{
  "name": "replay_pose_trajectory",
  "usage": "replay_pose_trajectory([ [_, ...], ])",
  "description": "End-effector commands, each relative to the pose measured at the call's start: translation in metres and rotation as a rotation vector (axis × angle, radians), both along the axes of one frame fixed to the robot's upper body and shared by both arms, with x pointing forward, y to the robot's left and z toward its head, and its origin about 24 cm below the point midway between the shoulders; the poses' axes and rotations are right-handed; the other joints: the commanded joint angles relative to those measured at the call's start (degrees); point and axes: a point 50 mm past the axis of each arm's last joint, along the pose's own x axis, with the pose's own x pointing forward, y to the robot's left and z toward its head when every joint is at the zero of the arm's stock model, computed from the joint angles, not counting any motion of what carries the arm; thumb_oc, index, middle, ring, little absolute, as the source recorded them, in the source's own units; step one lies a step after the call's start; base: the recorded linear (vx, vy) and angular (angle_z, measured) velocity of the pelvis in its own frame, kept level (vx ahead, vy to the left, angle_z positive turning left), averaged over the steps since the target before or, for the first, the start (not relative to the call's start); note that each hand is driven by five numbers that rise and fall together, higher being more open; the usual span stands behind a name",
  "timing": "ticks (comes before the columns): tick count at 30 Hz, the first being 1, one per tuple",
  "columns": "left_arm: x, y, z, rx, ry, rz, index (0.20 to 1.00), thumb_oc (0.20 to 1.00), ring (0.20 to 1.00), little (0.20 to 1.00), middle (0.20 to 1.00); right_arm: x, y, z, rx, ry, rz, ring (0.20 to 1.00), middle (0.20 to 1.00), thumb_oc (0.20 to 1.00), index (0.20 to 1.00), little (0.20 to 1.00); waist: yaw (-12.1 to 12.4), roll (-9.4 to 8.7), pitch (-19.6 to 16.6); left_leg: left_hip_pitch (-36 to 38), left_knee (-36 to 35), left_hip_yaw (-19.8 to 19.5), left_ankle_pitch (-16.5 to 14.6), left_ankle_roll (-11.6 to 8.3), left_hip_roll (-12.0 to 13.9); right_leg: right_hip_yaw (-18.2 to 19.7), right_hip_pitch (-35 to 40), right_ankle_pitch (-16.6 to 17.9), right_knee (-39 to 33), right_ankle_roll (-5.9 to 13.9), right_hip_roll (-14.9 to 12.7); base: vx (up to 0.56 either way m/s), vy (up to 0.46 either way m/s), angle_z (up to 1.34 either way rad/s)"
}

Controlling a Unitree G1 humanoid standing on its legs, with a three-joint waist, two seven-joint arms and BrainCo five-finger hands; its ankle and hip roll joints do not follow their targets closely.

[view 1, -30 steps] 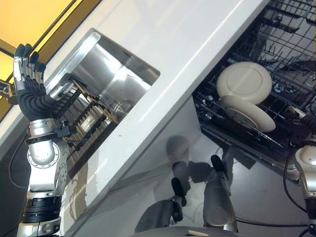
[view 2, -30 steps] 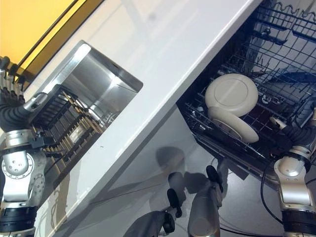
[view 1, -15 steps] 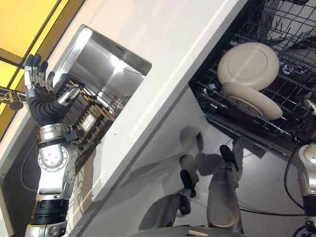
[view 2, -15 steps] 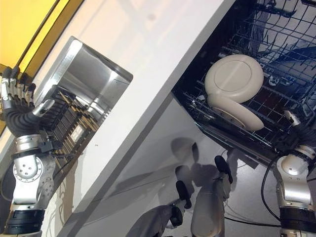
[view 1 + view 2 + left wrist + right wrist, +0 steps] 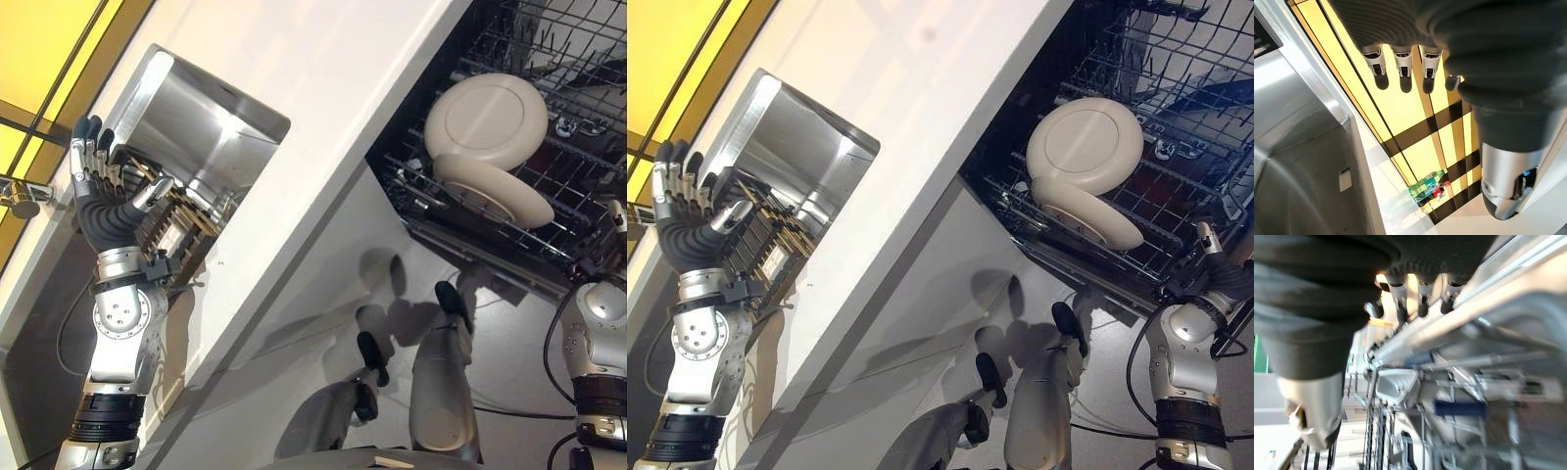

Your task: Pick up plates and place into dishwasher.

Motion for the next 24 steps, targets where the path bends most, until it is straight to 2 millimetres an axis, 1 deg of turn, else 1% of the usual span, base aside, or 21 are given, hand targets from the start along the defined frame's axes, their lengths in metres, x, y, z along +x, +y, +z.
replay_pose_trajectory([
  [1,-0.002,-0.002,0.017,-0.033,-0.103,-0.012,1.000,1.000,1.000,1.000,1.000,0.028,0.027,0.030,-0.045,-0.108,0.256,1.000,1.000,1.000,1.000,1.000,2.0,1.59,2.7,-5.7,9.9,-4.5,-2.8,-1.82,-0.7,-0.4,2.0,-2.8,0.6,-1.64,-1.9,0.00,0.000,0.00],
  [5,0.000,-0.007,0.020,-0.034,-0.108,-0.014,1.000,1.000,1.000,1.000,1.000,0.035,0.035,0.031,-0.022,-0.143,0.328,1.000,1.000,1.000,1.000,1.000,2.5,1.17,3.4,-7.0,10.1,-4.8,-2.6,-1.84,-0.5,-0.6,0.8,-2.5,0.7,-1.71,-1.9,-0.01,0.012,0.03],
  [9,0.001,-0.010,0.021,-0.035,-0.114,-0.006,1.000,1.000,1.000,1.000,1.000,0.044,0.050,0.034,-0.017,-0.174,0.422,1.000,1.000,1.000,1.000,1.000,3.5,0.92,4.0,-8.0,10.3,-5.3,-2.2,-1.76,-0.6,-1.2,0.4,-2.3,0.8,-1.83,-2.0,-0.01,0.041,0.04],
  [12,0.001,-0.011,0.020,-0.044,-0.110,0.000,1.000,1.000,1.000,1.000,1.000,0.051,0.066,0.038,-0.019,-0.196,0.550,1.000,1.000,1.000,1.000,1.000,4.2,0.68,4.3,-8.5,10.7,-6.1,-2.1,-1.71,-0.9,-1.7,0.3,-2.3,0.9,-1.91,-2.2,0.04,0.071,0.00],
  [13,0.000,-0.011,0.020,-0.048,-0.107,-0.002,1.000,1.000,1.000,1.000,1.000,0.052,0.074,0.040,-0.037,-0.203,0.604,1.000,1.000,1.000,1.000,1.000,4.7,0.57,4.3,-8.8,11.0,-6.4,-2.1,-1.71,-1.1,-1.9,0.3,-2.2,0.9,-1.92,-2.4,0.05,0.079,0.11],
  [15,0.000,-0.011,0.018,-0.052,-0.101,-0.004,1.000,1.000,1.000,1.000,1.000,0.055,0.083,0.041,-0.061,-0.201,0.661,1.000,1.000,1.000,1.000,1.000,5.2,0.40,4.3,-9.3,11.3,-6.6,-2.0,-1.67,-1.3,-2.1,0.2,-2.1,0.8,-1.95,-2.7,0.06,0.093,0.17],
  [17,0.000,-0.013,0.017,-0.052,-0.093,-0.010,1.000,1.000,1.000,1.000,1.000,0.059,0.094,0.046,-0.085,-0.206,0.720,1.000,1.000,1.000,1.000,1.000,6.1,0.04,4.4,-9.6,11.5,-6.9,-1.9,-1.63,-1.5,-2.6,0.4,-1.9,0.5,-1.88,-3.1,0.06,0.100,0.06],
  [19,0.001,-0.013,0.017,-0.051,-0.089,-0.007,1.000,1.000,1.000,1.000,1.000,0.061,0.100,0.049,-0.093,-0.213,0.744,1.000,1.000,1.000,1.000,1.000,6.6,-0.14,4.4,-10.0,11.6,-7.1,-1.8,-1.56,-1.6,-3.1,0.5,-1.7,0.3,-1.88,-3.4,0.04,0.085,0.07],
  [24,0.001,-0.014,0.017,-0.046,-0.083,0.000,1.000,1.000,1.000,1.000,1.000,0.069,0.116,0.069,-0.093,-0.286,0.789,1.000,1.000,1.000,1.000,1.000,9.0,-0.91,4.9,-11.3,11.9,-8.3,-1.1,-1.37,-1.9,-5.1,0.5,-1.6,0.5,-2.02,-4.3,0.02,0.057,0.19],
])
